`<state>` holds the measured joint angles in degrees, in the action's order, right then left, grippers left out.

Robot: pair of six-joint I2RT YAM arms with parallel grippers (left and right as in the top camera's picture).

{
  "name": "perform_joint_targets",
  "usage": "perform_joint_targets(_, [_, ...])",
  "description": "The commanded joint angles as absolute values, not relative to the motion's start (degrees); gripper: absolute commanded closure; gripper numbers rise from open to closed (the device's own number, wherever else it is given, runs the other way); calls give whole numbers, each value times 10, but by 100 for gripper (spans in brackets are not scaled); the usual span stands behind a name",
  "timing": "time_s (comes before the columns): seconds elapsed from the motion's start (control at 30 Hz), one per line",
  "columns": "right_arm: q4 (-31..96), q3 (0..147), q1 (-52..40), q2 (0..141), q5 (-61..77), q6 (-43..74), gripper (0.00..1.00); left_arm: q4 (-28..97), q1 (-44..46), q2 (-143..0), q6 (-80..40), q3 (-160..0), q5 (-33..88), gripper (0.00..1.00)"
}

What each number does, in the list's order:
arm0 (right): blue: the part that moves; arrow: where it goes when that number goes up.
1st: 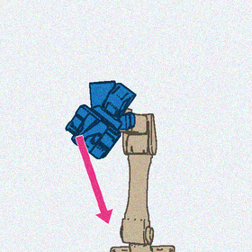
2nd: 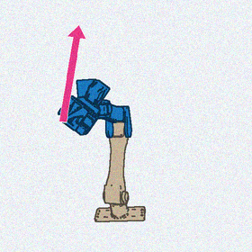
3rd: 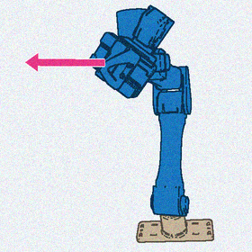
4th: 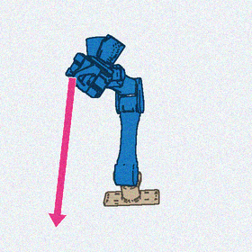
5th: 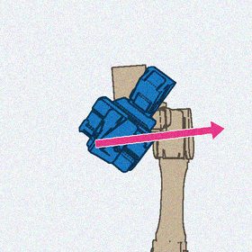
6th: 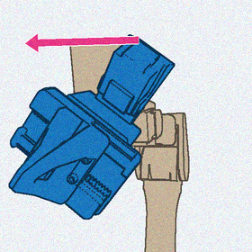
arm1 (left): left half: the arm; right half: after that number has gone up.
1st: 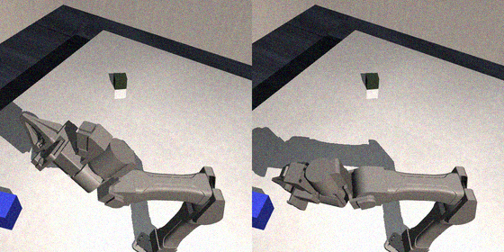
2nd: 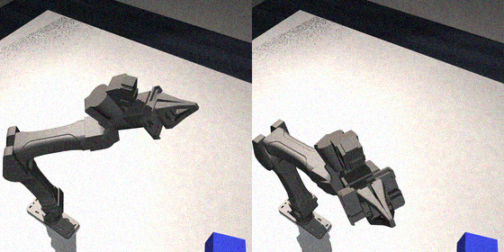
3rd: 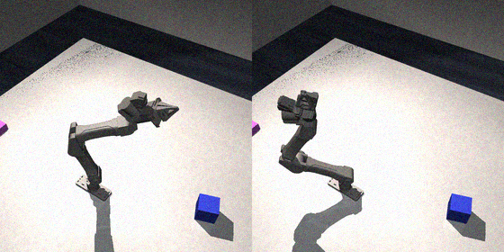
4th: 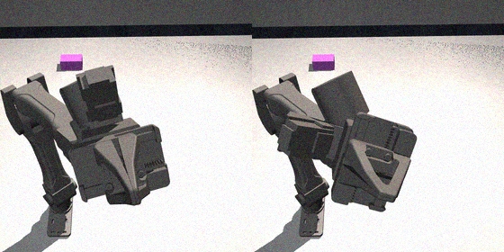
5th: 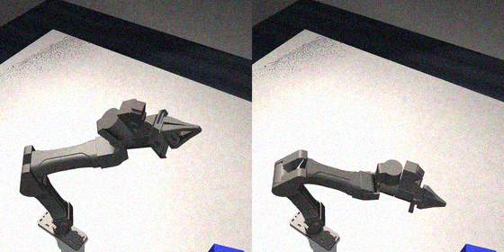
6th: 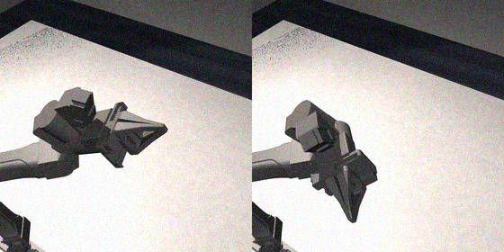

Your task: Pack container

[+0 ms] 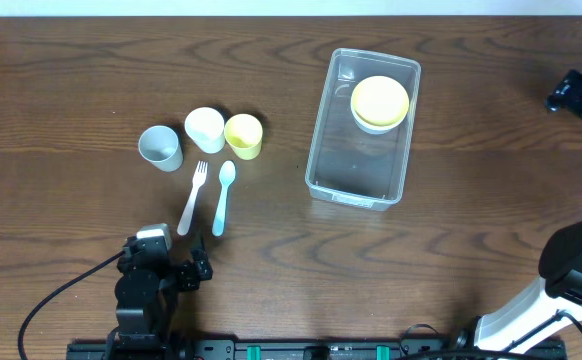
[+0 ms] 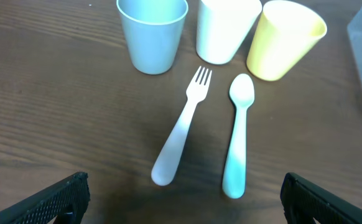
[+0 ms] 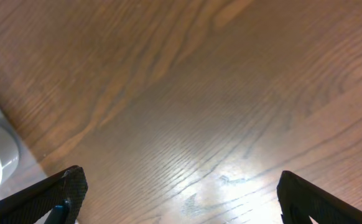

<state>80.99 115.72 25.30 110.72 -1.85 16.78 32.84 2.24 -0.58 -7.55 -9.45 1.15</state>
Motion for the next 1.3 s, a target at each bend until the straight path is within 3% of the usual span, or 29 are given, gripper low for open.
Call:
perform_joint_targets(0.0, [810,1155,263,1110,-10,173,1,320,20,-3,-163,-91,13,2])
perform_joint_targets(0.27, [810,1155,263,1110,-11,173,1,329,19,-99,-136,-209,50,2])
perform_joint_targets(0.63, [810,1155,263,1110,-11,173,1,502,16,-615,-79,-642,-7,2])
perform_joint_targets(0.77, [810,1155,263,1110,-11,173,1,510,10,-754,-79,-740,-7,2])
perform_joint_targets(0.9, [810,1155,263,1110,-11,173,1,487,-1,-836,-86,-762,-7,2])
perform_joint_targets(1.07, [810,1155,263,1110,-11,173,1,488,-75,-903,-186,-762,-2,2])
perform_joint_targets(1.27, [810,1155,263,1110,-11,173,1,478,-124,-964,-174,-762,18,2])
